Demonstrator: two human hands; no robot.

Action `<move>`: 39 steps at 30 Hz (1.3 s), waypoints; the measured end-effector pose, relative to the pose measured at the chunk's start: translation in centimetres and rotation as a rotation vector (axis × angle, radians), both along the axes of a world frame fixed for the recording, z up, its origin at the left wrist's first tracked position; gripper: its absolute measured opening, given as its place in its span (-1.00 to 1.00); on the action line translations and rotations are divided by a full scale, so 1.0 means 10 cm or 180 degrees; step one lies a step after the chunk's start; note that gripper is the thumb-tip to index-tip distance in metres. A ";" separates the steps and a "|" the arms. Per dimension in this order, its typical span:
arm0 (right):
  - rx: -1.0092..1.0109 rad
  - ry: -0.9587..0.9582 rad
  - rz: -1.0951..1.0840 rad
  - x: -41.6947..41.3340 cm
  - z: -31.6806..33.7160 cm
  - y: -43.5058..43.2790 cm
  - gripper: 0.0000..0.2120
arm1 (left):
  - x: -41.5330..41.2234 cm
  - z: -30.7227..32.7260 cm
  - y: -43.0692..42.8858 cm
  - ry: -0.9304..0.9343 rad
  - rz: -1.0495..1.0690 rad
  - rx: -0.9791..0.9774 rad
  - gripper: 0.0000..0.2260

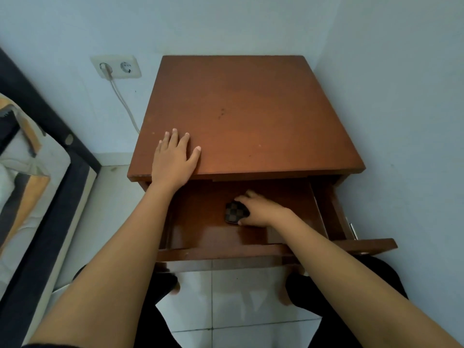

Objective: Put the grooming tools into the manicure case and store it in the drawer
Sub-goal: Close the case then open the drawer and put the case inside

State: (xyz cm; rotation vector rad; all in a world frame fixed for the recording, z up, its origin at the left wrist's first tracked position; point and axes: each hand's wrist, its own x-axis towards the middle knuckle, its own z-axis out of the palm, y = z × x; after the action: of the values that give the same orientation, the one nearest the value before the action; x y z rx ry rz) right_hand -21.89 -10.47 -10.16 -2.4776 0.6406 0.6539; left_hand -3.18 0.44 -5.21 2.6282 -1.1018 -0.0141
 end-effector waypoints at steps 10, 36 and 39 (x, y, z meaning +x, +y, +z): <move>0.0801 -0.0371 -0.0034 -0.65 0.59 0.25 -0.26 | -0.94 0.06 0.71 0.0648 -0.0575 -0.0599 -0.21; -0.1753 -0.1867 0.0008 -0.50 0.49 0.04 -0.10 | -0.76 -0.07 0.49 -0.0516 -0.0547 0.0072 0.02; -0.1829 -0.2029 -0.0120 -0.43 0.43 -0.01 -0.24 | -0.72 -0.15 0.42 -0.0580 -0.0428 -0.0072 -0.06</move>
State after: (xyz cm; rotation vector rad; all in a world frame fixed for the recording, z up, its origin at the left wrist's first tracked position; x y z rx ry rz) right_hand -26.16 -10.52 -5.91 -2.9408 0.6721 -0.4045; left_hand -10.41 4.67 -6.66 2.5710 -1.3283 0.2124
